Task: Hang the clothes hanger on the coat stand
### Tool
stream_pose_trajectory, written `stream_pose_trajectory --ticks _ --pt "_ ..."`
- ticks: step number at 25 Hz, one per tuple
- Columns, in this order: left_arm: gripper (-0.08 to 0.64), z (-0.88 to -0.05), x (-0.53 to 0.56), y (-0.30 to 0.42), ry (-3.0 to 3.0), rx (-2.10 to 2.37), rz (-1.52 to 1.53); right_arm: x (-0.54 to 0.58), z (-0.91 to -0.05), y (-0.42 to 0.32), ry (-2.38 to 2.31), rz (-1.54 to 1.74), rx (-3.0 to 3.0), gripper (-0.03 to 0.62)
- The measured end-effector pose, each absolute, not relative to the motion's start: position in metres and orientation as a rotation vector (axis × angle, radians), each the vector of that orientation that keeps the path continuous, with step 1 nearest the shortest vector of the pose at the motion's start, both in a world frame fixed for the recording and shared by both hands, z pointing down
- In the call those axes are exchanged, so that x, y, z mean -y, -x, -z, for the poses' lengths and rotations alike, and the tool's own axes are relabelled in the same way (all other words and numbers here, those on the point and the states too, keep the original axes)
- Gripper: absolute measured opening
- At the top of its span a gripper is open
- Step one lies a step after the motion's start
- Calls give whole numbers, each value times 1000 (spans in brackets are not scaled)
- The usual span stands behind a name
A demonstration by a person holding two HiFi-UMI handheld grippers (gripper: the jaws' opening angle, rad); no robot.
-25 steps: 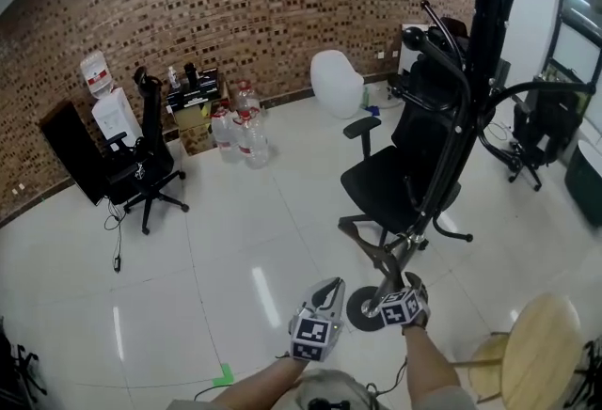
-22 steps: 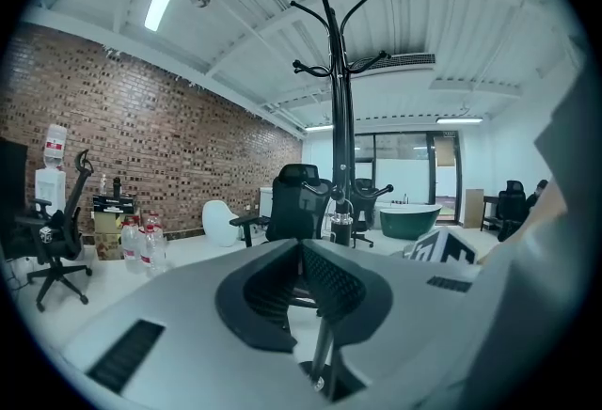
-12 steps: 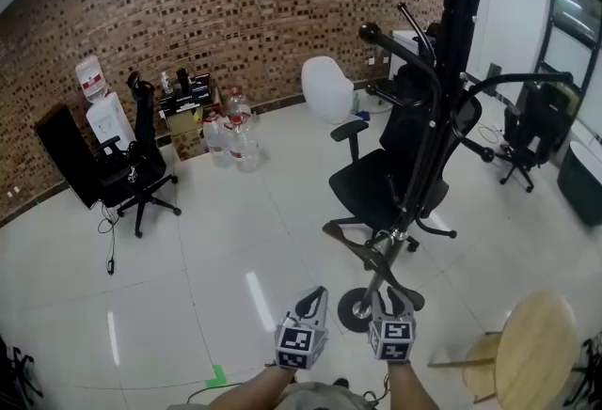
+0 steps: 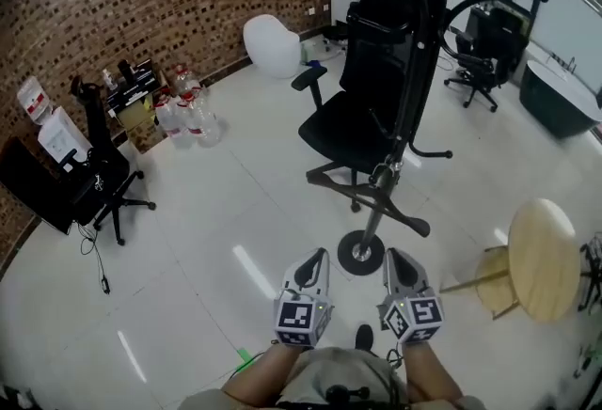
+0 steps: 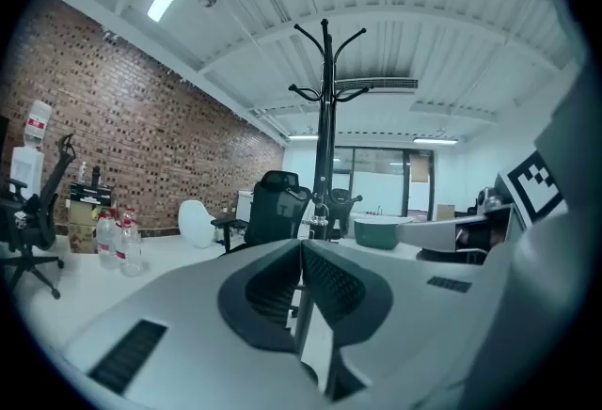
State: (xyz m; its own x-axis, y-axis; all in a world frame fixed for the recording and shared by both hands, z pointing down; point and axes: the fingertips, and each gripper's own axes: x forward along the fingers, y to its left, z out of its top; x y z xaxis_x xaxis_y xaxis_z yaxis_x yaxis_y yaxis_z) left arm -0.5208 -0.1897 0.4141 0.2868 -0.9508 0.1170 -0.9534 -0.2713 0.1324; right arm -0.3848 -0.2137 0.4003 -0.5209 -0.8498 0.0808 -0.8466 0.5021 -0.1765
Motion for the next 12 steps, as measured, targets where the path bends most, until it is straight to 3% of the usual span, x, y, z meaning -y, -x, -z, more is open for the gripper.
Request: stream_pose_trajectory --ticks 6,12 --pt "9 -455 149 564 -2476 1618 -11 156 -434 435 1665 258 -2625 3" --pt "4 -448 113 572 -2509 1602 -8 117 -436 431 1727 263 -2599 3"
